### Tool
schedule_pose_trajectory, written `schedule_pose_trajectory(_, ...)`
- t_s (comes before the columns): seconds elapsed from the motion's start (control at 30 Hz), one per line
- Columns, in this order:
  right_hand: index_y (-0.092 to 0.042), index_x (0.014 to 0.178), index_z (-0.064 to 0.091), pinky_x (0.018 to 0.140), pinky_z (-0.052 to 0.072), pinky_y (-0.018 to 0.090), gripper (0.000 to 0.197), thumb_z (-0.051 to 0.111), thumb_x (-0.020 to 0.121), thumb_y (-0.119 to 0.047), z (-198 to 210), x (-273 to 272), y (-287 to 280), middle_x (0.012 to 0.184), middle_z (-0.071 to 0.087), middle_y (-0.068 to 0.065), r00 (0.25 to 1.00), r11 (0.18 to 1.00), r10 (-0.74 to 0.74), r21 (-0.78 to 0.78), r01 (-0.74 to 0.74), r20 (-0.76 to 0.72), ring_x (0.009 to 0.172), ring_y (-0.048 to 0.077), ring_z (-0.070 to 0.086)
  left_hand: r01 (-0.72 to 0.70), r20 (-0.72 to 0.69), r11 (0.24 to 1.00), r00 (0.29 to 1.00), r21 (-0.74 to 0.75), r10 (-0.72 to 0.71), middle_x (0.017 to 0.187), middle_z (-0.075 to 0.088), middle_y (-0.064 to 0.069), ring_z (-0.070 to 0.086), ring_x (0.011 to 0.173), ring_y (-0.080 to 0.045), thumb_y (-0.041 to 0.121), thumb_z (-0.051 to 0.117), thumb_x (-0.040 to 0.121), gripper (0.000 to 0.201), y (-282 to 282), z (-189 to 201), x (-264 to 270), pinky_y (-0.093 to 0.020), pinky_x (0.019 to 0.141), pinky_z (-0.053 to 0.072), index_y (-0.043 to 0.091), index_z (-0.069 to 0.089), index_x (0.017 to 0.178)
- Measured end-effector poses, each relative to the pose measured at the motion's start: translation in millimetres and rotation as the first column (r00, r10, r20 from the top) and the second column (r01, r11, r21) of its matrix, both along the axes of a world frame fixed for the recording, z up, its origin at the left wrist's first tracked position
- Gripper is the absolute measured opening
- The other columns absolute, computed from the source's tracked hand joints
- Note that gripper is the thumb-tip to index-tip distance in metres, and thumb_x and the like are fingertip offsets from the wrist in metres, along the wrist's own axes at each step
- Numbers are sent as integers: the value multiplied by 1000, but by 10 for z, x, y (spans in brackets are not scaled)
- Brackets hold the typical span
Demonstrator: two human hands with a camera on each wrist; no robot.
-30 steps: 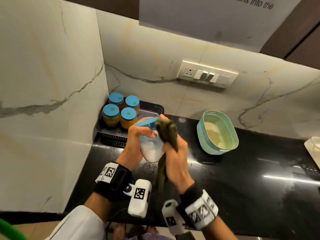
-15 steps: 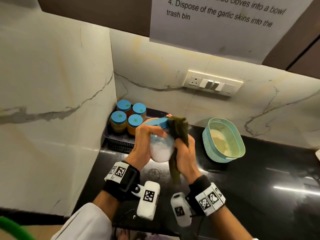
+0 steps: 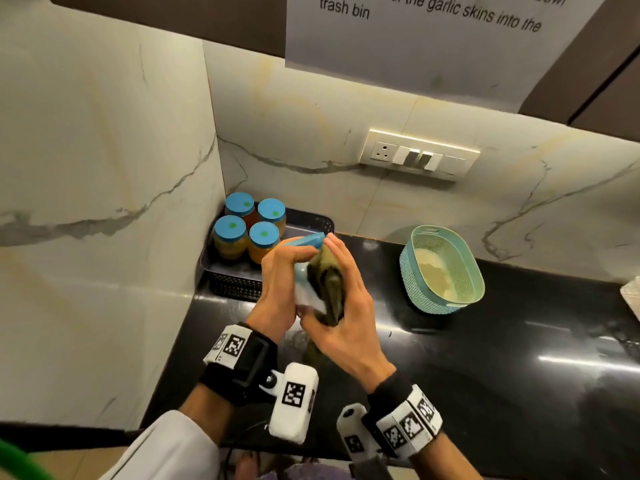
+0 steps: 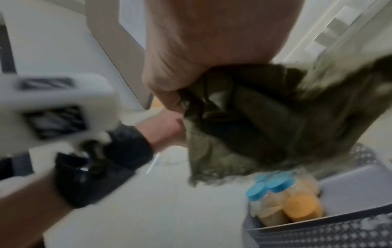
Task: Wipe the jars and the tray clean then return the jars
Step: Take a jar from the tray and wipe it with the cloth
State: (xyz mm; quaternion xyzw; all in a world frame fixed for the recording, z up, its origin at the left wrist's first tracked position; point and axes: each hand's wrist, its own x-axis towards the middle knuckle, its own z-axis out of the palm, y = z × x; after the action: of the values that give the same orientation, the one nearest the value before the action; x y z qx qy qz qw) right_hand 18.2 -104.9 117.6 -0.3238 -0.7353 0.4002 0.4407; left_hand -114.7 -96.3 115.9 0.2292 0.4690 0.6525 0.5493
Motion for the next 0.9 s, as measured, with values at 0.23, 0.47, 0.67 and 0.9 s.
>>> schedule_pose_trajectory(0.23,-5,131,64,106,54,57,71,94,67,7,184,318,227,124,75,12,985,920,-21,-390,-48,-171,119,30,71,288,-6,957,958,39,-288,109,77,-7,73,98,-24,46,74,81,44,-99,246,-97,-43,83,56,22,76,118)
schedule_pose_trajectory(0.47,-4,131,65,109,49,64,65,89,71,6,232,167,212,126,72,22,936,846,-53,-513,-143,-349,121,42,68,306,106,944,942,121,-319,117,74,-17,71,104,-30,53,93,63,75,26,270,-52,-38,86,61,13,74,124)
schedule_pose_trajectory(0.67,-7,129,65,97,57,31,60,89,75,3,297,52,77,119,77,7,959,931,-75,-363,-30,-273,113,21,74,264,109,955,954,132,-279,130,69,-21,69,116,-34,51,95,59,98,61,347,-142,-39,88,61,6,61,139)
schedule_pose_trajectory(0.9,0,141,60,121,39,54,54,71,89,7,228,34,130,151,58,13,967,999,-19,-41,8,-254,149,31,46,210,211,966,948,150,-239,141,56,-34,58,130,-48,55,95,59,111,15,345,-130,-58,110,48,-7,52,141)
